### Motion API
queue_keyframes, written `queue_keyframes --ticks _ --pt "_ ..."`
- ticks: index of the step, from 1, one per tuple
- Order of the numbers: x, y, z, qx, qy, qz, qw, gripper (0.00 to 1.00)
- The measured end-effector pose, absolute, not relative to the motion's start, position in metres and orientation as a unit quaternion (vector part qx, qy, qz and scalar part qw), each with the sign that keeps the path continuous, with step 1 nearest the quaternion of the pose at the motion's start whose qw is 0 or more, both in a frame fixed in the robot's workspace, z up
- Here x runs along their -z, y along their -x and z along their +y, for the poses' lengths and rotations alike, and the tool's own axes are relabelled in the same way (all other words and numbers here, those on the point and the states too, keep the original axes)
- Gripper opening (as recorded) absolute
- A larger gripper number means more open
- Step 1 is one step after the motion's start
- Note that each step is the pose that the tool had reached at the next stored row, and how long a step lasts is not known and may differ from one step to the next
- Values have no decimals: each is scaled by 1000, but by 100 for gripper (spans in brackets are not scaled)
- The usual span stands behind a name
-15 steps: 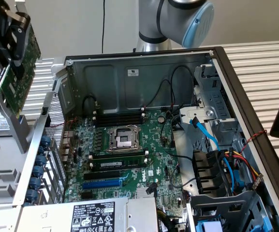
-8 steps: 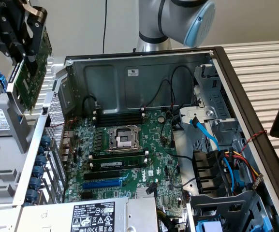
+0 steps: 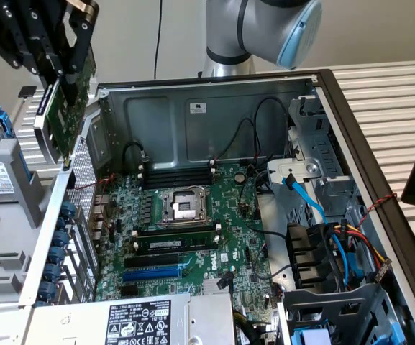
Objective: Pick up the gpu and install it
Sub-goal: 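Pick up the gpu and move the gpu toward the slot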
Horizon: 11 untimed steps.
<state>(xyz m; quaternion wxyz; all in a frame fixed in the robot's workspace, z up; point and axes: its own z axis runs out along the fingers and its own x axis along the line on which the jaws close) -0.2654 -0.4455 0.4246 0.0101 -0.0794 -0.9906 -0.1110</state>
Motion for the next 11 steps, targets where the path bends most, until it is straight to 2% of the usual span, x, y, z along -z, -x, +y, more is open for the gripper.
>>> queue_keyframes --ticks 11 --pt "-427 216 -452 107 80 -991 19 27"
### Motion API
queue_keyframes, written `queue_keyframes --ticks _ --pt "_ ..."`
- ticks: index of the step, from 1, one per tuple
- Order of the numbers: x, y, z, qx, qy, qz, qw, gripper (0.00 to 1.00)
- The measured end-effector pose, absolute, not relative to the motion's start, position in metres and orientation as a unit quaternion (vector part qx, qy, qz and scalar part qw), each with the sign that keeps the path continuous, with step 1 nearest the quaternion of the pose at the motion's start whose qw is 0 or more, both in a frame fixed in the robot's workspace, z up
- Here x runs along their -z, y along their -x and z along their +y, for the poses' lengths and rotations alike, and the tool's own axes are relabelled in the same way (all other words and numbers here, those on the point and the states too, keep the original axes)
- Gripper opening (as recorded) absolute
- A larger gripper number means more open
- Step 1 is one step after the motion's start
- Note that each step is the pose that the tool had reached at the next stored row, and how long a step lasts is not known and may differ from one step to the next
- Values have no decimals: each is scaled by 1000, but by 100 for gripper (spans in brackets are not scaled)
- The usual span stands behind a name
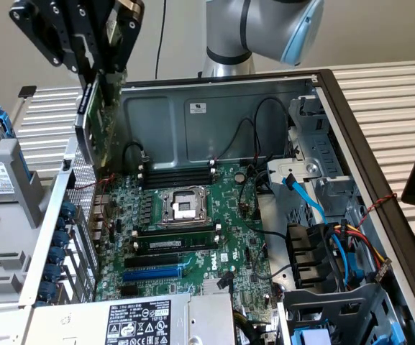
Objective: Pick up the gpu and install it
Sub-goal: 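Pick up the gpu and move the gpu toward the slot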
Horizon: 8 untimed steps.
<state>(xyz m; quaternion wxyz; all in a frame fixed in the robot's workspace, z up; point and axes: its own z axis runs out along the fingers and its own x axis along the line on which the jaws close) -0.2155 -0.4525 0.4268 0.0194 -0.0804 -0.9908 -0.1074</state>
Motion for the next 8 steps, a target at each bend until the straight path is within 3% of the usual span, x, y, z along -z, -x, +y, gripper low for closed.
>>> queue_keyframes --ticks 8 --pt "-426 184 -453 106 76 -991 20 27"
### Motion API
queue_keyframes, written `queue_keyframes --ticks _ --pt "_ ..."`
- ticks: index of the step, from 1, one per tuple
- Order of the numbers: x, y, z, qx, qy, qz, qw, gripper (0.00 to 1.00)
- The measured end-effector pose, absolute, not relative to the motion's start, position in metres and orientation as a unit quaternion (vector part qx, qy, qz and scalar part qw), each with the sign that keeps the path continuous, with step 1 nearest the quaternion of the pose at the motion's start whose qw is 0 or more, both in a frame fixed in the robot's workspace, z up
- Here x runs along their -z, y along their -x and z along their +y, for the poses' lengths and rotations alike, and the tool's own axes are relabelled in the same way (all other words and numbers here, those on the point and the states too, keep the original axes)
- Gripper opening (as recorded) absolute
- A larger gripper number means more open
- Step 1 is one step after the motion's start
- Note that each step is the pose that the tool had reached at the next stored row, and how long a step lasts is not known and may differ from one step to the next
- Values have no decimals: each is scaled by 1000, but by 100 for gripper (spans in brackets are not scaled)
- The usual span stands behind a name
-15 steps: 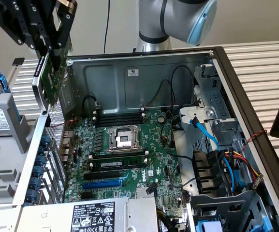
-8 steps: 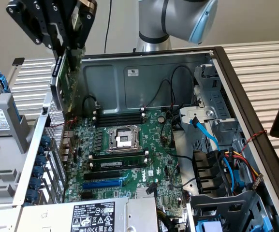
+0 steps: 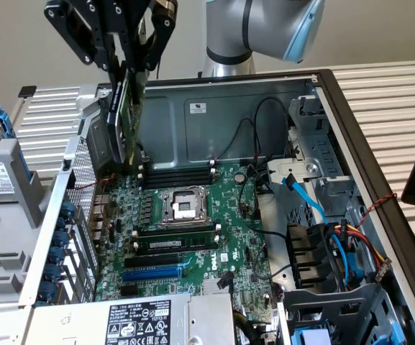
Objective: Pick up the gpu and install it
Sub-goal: 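Pick up the gpu and move the gpu toward the slot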
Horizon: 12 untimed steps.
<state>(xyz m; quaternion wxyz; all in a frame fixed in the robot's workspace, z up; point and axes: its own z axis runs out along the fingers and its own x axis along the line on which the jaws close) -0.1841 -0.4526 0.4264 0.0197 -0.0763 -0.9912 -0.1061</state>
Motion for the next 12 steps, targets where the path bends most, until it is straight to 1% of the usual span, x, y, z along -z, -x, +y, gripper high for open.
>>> queue_keyframes --ticks 7,12 --pt "-425 175 -453 105 53 -993 21 27" --pt "-421 158 -453 101 51 -993 19 27"
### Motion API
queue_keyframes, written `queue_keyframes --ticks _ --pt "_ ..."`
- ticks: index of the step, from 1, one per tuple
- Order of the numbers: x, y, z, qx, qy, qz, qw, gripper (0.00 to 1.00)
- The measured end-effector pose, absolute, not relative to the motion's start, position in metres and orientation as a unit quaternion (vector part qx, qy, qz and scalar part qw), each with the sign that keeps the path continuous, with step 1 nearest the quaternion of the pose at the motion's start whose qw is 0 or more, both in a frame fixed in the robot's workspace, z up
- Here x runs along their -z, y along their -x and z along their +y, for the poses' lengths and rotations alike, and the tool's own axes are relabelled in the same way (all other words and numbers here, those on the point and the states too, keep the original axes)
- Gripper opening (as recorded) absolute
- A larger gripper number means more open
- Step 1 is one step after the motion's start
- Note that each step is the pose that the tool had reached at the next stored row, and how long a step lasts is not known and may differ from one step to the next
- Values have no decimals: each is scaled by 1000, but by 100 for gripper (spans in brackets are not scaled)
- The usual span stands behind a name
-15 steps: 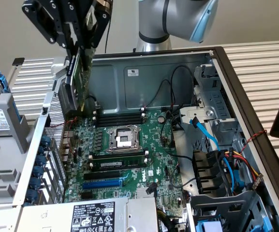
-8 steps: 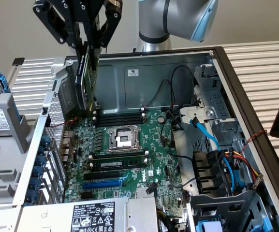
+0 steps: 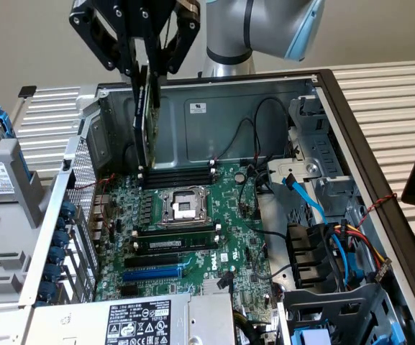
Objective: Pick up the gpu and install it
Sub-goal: 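Pick up the gpu and move the gpu toward the slot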
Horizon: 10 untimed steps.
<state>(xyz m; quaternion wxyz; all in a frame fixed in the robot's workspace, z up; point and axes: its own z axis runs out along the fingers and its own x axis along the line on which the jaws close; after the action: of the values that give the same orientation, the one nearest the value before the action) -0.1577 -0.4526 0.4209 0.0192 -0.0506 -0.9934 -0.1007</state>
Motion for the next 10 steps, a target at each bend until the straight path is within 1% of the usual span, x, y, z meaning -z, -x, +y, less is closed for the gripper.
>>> queue_keyframes --ticks 4,10 --pt "-416 141 -450 96 50 -994 19 27" --pt "-409 129 -439 96 49 -994 18 27"
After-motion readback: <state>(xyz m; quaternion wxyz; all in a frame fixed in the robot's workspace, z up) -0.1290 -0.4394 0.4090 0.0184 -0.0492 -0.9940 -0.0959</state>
